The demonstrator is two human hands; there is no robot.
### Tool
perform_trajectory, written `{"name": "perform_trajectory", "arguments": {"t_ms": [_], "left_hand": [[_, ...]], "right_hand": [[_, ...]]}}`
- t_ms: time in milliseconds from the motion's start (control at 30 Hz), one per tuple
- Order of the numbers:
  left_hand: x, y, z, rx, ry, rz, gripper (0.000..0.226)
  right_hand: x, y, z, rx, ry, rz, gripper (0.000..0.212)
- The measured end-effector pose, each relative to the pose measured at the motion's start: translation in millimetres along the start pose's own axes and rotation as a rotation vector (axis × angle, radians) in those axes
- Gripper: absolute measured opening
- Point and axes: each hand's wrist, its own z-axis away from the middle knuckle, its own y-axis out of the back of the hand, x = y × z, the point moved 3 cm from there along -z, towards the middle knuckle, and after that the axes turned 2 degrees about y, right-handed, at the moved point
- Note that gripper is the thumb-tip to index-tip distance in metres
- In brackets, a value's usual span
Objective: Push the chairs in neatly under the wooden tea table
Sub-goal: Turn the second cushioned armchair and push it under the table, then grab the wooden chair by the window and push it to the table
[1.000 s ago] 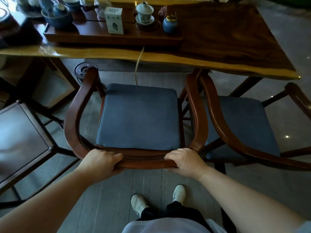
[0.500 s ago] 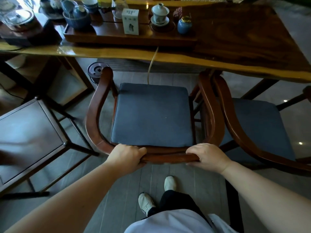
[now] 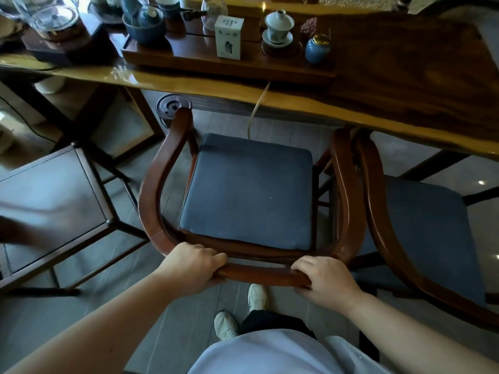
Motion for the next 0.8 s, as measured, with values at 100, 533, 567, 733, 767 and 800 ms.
{"name": "perform_trajectory", "arguments": {"t_ms": [100, 533, 567, 733, 767, 800], "left_hand": [[4.3, 7.6, 3.0, -0.019, 0.011, 0.012, 0.043], [-53.1, 70.7, 84.2, 0.092, 0.579, -0.061, 0.054], [-60.3, 73.5, 94.6, 0.101, 0.624, -0.055, 0.055], [-107.6, 88.1, 174.5, 0.197, 0.820, -0.068, 0.056], [-119.9, 89.4, 193.9, 0.209, 0.857, -0.063, 0.056], [-132.2, 90.4, 213.0, 0.220, 0.888, -0.057, 0.057]], "right_hand": [[-3.7, 11.2, -10.2, -0.176, -0.020, 0.017, 0.077], [-121.7, 44.2, -174.4, -0.133, 0.402, 0.109, 0.073], [-133.0, 43.4, -183.9, -0.134, 0.415, 0.109, 0.072], [-217.0, 31.6, -239.9, -0.138, 0.516, 0.128, 0.068], [-235.3, 26.5, -251.8, -0.134, 0.530, 0.137, 0.068], [-254.5, 21.8, -263.3, -0.128, 0.542, 0.143, 0.068]]}}
